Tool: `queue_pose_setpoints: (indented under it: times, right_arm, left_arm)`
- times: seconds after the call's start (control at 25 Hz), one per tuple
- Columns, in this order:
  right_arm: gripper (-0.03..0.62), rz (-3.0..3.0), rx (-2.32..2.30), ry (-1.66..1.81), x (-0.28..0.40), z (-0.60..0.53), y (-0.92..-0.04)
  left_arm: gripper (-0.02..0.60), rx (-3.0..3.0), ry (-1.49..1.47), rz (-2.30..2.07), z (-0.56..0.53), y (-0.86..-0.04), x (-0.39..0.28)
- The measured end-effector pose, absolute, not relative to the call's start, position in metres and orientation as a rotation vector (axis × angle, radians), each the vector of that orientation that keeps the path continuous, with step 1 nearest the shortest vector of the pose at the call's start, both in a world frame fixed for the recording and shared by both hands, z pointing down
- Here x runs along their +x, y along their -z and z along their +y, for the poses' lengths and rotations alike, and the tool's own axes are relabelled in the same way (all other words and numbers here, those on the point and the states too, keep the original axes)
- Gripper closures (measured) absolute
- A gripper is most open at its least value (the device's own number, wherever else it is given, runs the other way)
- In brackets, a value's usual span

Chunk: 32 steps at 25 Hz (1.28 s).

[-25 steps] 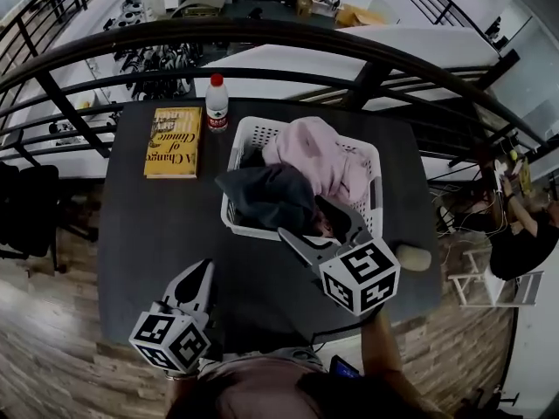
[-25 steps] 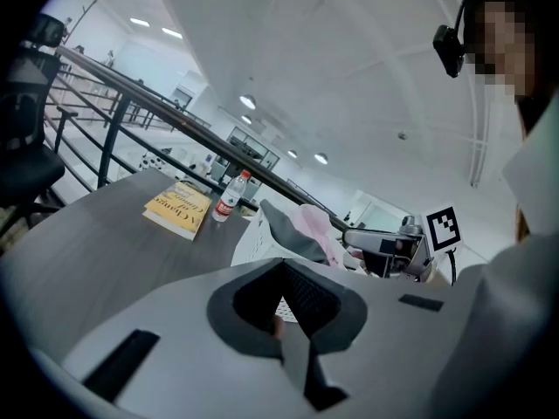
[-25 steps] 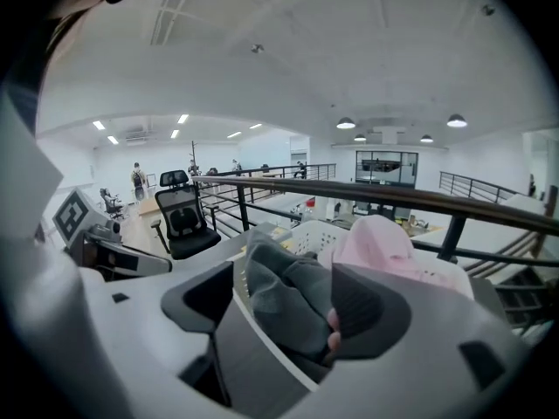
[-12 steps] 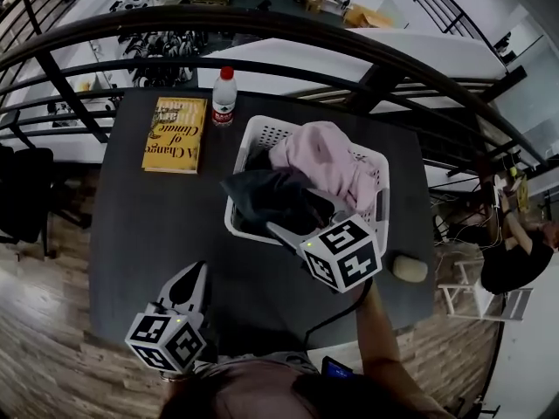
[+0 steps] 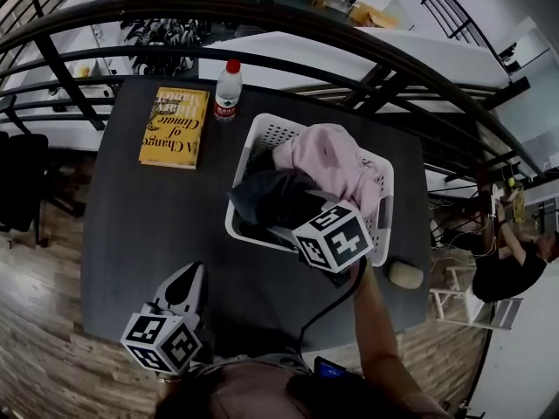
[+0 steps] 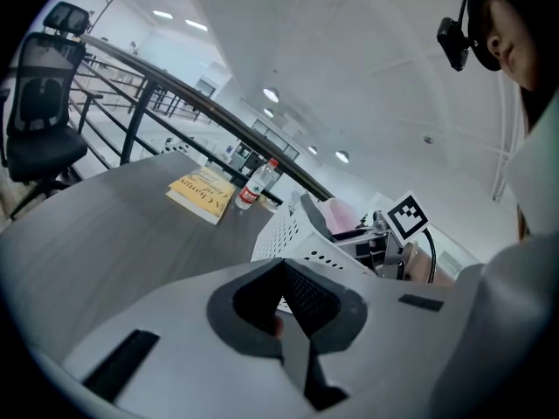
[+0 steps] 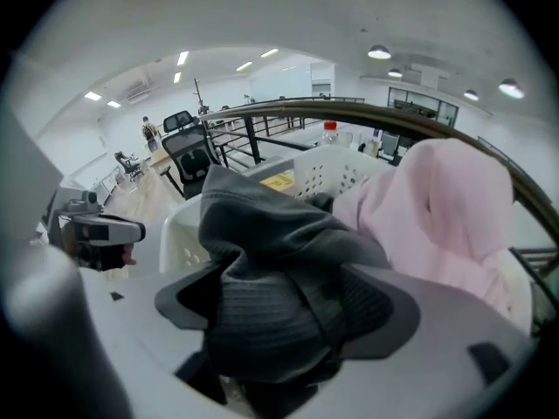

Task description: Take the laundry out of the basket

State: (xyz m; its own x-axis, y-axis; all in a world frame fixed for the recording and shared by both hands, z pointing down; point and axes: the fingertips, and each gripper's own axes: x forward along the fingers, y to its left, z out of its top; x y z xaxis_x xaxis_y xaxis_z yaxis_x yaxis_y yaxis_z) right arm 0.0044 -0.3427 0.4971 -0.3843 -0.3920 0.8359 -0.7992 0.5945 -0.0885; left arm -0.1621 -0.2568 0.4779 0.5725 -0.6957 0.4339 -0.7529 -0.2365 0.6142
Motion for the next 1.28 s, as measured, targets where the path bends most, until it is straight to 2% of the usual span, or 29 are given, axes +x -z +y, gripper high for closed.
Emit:
queue_pose_setpoints:
  times: [0.44, 0.48, 0.52, 0.56, 0.6, 0.72, 1.28]
  right_arm:
    - [0.210, -1.802, 0.788, -0.775, 0.021, -0.340, -0.531]
    - [0.242, -1.787, 0.802, -0.768, 0.025, -0.341, -0.532]
    - [0.338, -1.778, 0.820, -0.762, 0.029, -0.343, -0.532]
    - [0.406, -1.775, 0.839, -0.757, 0.031, -0.343, -0.531]
    - [0.444, -1.774, 0.856, -0.751, 0.034, -0.344, -0.529]
    - [0.504, -1.779, 0.907, -0.730, 0.040, -0.346, -0.524]
    - [0.526, -2.002, 1.218, -0.715, 0.049, -0.348, -0.452]
  left_arm:
    - [0.583, 1.957, -0.082, -1.144, -0.260, -0.488, -0.163]
    - [0.583, 1.957, -0.079, -1.143, -0.260, -0.488, -0.164]
    - [0.583, 1.956, -0.077, -1.142, -0.260, -0.488, -0.164]
    - [0.583, 1.956, -0.074, -1.141, -0.260, -0.488, -0.165]
    - [0.583, 1.955, -0.072, -1.141, -0.260, -0.488, -0.166]
    - [0.583, 1.956, -0.069, -1.139, -0.259, -0.487, -0.167]
    - [0.583, 1.987, -0.046, -1.126, -0.253, -0.474, -0.170]
